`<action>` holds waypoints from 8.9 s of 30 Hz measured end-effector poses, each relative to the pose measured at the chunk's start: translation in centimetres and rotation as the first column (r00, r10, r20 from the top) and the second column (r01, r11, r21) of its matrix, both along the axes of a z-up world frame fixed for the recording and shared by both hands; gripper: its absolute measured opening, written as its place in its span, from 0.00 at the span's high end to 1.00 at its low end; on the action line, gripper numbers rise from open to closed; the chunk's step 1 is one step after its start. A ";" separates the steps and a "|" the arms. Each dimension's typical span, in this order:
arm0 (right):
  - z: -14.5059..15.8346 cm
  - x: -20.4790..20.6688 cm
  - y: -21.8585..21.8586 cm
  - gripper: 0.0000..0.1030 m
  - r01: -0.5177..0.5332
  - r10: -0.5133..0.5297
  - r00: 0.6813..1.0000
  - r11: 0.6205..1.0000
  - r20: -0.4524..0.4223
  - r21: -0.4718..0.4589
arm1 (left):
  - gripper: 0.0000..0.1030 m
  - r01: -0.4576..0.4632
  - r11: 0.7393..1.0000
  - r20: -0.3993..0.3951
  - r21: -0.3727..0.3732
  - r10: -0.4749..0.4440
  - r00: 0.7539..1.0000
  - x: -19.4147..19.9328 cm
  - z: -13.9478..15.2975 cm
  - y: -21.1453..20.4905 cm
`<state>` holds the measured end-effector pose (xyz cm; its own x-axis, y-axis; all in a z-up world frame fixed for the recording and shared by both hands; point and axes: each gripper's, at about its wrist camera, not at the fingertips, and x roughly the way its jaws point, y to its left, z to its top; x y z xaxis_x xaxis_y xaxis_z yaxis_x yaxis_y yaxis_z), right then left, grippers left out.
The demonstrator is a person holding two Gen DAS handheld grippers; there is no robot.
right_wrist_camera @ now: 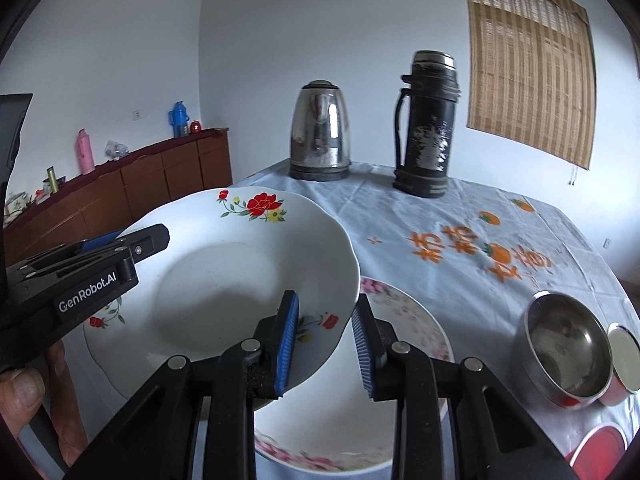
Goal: Organize plates and bowls
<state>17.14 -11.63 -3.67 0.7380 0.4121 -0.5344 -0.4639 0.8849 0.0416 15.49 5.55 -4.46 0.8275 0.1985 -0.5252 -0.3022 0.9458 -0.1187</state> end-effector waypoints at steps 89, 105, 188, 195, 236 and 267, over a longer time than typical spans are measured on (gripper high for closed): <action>-3.3 2.6 -5.0 0.71 0.149 -0.153 0.985 0.987 -0.081 -0.060 | 0.67 0.141 0.989 -0.132 0.037 -0.135 0.982 3.9 -4.3 -6.0; -3.5 2.8 -4.7 0.71 0.140 -0.148 0.984 0.987 -0.099 -0.084 | 0.67 0.136 0.990 -0.158 0.022 -0.131 0.979 4.1 -4.7 -5.9; -1.9 0.4 -5.9 0.53 0.109 -0.112 0.992 0.993 -0.064 -0.049 | 0.41 0.181 0.983 -0.086 0.008 -0.179 0.980 2.9 -4.0 -6.1; 0.8 -3.5 -10.6 0.53 0.130 -0.130 0.991 0.991 -0.028 -0.030 | 0.41 0.227 0.974 -0.080 -0.010 -0.227 0.971 2.1 -2.7 -8.6; -3.3 -6.1 -26.8 0.89 0.364 -0.363 0.912 0.931 -0.193 -0.033 | 0.84 0.686 0.722 -0.244 -0.094 -0.684 0.687 -0.6 -4.0 -29.0; 1.7 -5.1 -26.0 0.89 0.355 -0.352 0.933 0.935 -0.073 0.024 | 0.85 0.665 0.746 -0.111 -0.033 -0.664 0.739 -0.1 0.9 -27.8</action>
